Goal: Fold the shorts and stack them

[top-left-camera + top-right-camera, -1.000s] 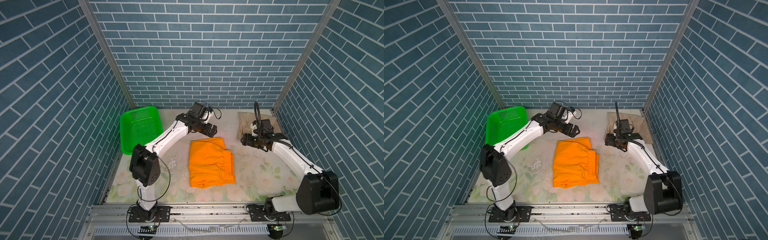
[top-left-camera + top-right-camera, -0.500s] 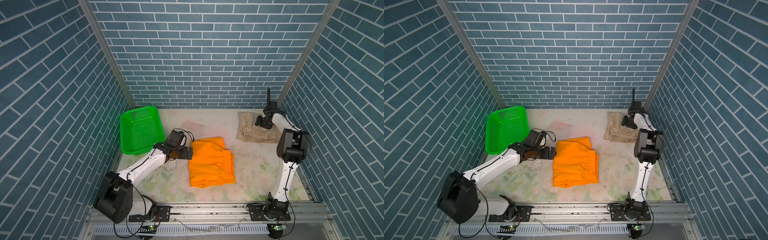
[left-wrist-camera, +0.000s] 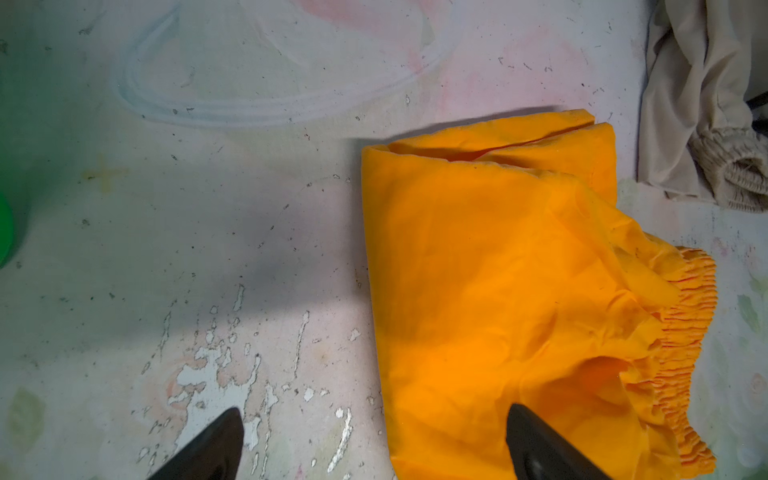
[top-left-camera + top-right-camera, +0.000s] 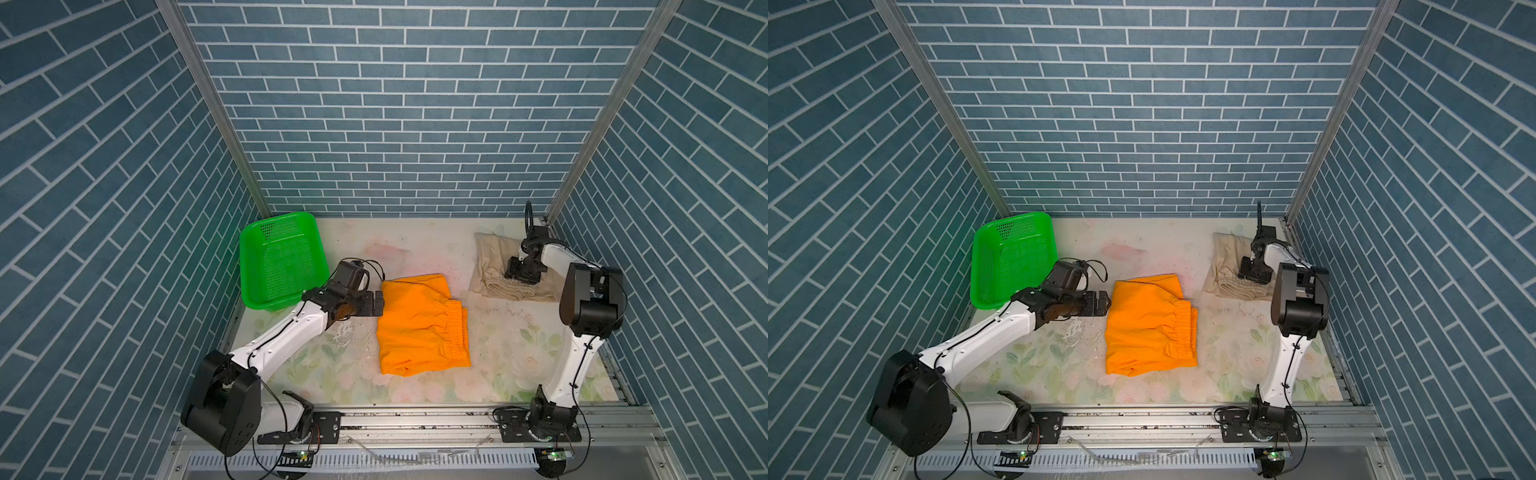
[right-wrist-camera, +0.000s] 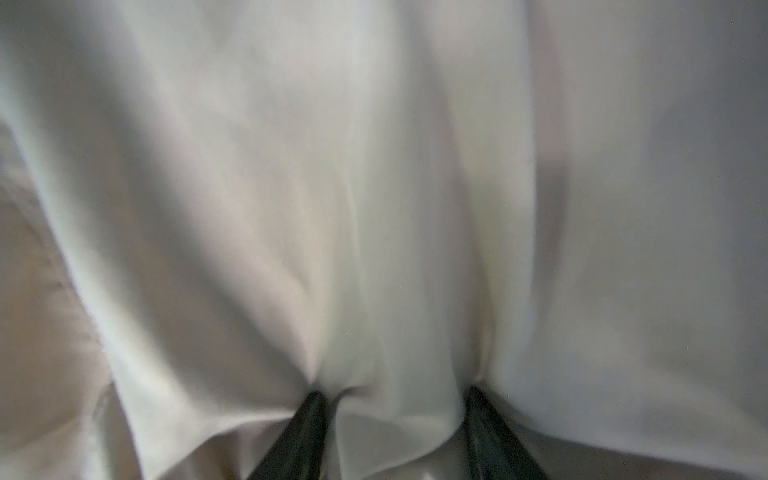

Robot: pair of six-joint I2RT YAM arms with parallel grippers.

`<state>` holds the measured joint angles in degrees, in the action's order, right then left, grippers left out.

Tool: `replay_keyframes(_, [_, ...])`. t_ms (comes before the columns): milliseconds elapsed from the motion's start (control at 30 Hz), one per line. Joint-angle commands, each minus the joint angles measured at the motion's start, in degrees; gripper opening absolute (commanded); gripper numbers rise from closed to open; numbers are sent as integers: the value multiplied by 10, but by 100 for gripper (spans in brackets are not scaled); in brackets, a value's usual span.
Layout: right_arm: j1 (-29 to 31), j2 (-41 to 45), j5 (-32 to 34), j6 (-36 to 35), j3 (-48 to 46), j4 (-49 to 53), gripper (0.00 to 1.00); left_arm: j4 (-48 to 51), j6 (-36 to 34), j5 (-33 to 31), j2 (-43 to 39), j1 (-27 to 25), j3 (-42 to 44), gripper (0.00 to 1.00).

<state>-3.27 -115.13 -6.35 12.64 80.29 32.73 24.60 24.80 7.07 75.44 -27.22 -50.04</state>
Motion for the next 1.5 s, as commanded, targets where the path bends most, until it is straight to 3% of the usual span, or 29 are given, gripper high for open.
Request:
replay_keyframes(0, [3, 62, -23, 19, -84, 37, 55, 2, 2, 2, 2, 5, 3, 100])
replay_keyframes(200, [10, 236, -21, 42, -231, 51, 55, 5, -2, 9, 9, 11, 11, 100])
replay_keyframes(367, [17, 401, 5, 55, -249, 96, 58, -38, -2, 16, 18, 12, 31, 100])
replay_keyframes(433, [31, 462, -34, 57, -253, 89, 62, -66, 2, 27, 25, 12, 48, 100])
replay_keyframes(533, [88, 503, -172, 87, -289, 32, 70, -108, 19, 53, 35, 11, 73, 100])
replay_keyframes(633, [186, 493, -236, 147, -344, -35, 74, -140, 39, 78, 37, 12, 97, 100])
replay_keyframes(767, [281, 458, -223, 165, -382, -50, 77, -172, 57, 89, 31, 12, 133, 100])
replay_keyframes(900, [288, 454, -189, 154, -408, -31, 78, -182, 59, 96, 18, 11, 155, 100])
replay_keyframes(1133, [289, 423, -211, 165, -453, -132, 79, -210, 64, 103, 20, 12, 170, 100])
replay_keyframes(1467, [289, 346, -196, 145, -446, -188, 80, -259, 81, 143, 50, 11, 188, 100])
